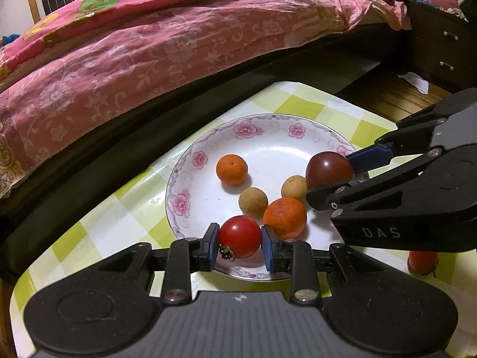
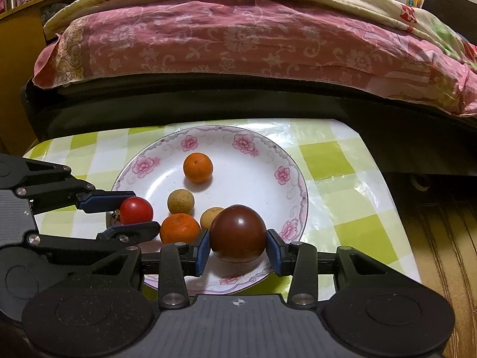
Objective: Organize fruits
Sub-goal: 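Carry both tomatoes over the white plate and open both grippers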
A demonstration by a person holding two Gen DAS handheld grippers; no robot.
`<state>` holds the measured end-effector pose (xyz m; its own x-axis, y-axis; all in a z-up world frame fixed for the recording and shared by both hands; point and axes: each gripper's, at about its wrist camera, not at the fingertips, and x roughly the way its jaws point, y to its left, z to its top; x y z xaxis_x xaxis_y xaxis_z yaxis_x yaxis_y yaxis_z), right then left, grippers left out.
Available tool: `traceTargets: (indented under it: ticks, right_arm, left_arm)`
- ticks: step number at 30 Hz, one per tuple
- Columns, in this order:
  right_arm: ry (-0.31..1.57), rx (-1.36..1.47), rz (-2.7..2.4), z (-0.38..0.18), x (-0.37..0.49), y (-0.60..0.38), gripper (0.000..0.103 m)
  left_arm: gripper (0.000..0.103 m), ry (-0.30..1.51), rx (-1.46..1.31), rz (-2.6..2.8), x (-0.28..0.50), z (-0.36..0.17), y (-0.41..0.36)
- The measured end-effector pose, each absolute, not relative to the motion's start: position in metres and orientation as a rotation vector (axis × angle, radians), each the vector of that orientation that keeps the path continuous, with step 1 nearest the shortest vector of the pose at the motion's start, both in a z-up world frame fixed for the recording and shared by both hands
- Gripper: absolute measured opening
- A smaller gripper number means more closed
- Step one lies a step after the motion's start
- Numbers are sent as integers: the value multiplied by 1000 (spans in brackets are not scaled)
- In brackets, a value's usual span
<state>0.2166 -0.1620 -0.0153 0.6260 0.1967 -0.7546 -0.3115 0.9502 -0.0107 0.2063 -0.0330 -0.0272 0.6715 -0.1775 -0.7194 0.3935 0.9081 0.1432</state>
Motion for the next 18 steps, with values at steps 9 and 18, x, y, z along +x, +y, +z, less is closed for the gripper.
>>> traceTargets:
  ticks: [9,18]
  right_arm:
    - [842,-143,298,-15,216,-163,37]
    - [802,-135,282,-8,215,-167,51]
  left_arm:
    - [38,765,278,-322,207,-27,-31]
    - [38,758,264,-316,208,-23,-28]
